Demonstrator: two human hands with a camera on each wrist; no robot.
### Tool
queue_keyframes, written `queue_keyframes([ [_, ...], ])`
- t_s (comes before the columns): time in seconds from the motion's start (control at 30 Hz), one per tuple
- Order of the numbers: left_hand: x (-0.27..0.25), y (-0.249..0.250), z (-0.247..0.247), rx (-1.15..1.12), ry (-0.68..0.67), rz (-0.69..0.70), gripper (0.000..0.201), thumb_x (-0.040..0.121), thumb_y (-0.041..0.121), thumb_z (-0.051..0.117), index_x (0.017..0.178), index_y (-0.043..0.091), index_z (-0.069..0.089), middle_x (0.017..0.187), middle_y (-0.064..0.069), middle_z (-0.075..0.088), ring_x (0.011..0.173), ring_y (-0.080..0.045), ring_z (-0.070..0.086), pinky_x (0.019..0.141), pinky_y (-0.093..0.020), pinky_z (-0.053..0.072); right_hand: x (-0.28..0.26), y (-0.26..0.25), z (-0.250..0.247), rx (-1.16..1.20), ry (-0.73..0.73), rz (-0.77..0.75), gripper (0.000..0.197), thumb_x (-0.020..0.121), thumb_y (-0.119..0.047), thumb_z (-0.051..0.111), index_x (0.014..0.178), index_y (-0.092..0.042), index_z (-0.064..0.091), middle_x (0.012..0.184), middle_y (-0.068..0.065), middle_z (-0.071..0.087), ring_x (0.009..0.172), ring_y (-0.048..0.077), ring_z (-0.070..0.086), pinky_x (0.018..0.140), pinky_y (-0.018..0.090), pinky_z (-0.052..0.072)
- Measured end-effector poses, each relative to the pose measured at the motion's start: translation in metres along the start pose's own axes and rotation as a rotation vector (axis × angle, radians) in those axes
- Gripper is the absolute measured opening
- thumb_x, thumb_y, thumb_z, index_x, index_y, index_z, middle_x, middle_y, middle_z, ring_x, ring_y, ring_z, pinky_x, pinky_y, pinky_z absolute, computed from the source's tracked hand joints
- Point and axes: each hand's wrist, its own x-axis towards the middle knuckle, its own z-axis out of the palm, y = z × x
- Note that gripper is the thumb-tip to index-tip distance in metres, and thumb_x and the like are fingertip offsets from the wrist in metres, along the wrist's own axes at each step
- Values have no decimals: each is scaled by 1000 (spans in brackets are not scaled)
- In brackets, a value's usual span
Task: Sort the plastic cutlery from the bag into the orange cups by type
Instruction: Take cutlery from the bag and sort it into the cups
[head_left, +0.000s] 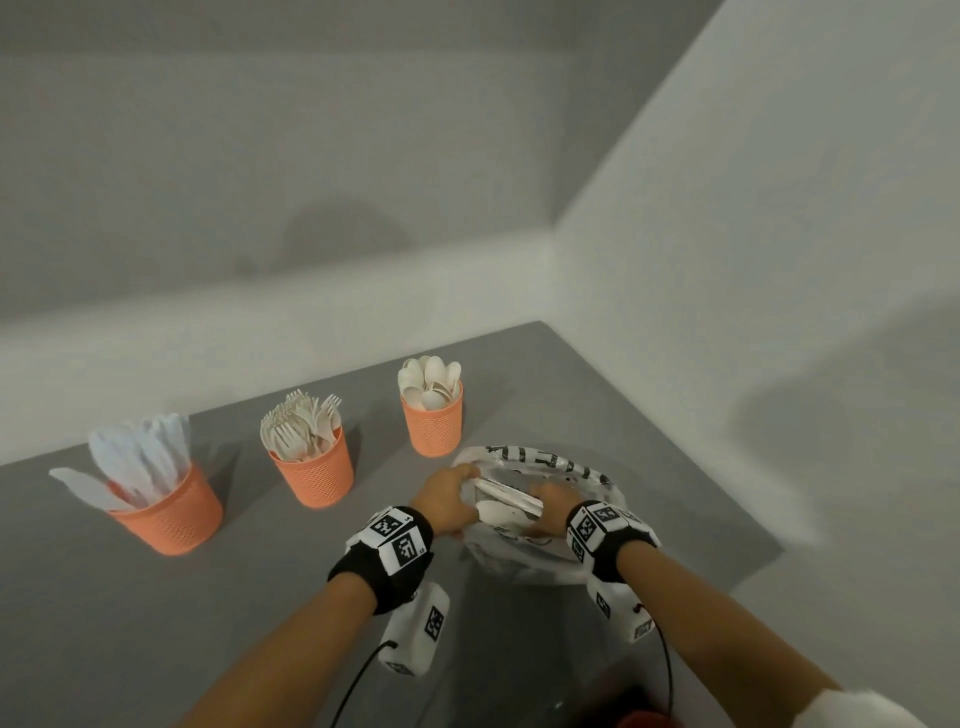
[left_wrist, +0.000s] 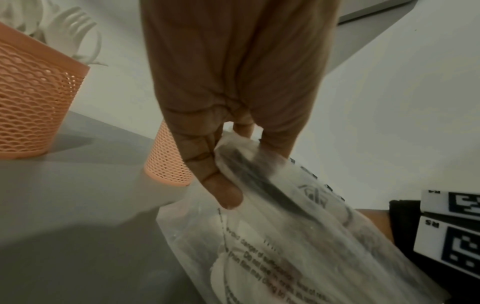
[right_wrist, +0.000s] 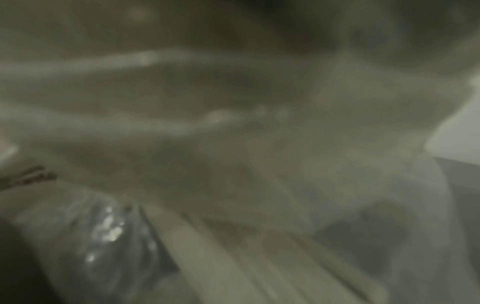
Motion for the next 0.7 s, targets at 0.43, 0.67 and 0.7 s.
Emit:
queue_keyframes([
  [0.43,7,0,1,-44,6,-34,60,86,4,57,141,8,32,132,-19,42,89,-29,59,43,-15,50,3,3,3,-43,-62,6,29,90,-23,57,112,-6,62,114,14,66,106,29,60,93,33,45],
  [0.67,7,-1,5,-46,16,-45,60,86,3,57,140,8,32,135,-18,41,95,-31,61,44,-16,51,-1,3,4,-60,-74,23,31,91,-20,54,117,-3,59,119,17,63,111,30,58,95,33,44],
  [0.7,7,-1,5,-45,16,-43,59,86,4,56,140,8,32,134,-18,42,94,-31,61,44,-17,51,-1,4,4,-49,-73,25,31,92,-20,54,117,-3,59,120,17,63,111,30,58,94,32,44],
])
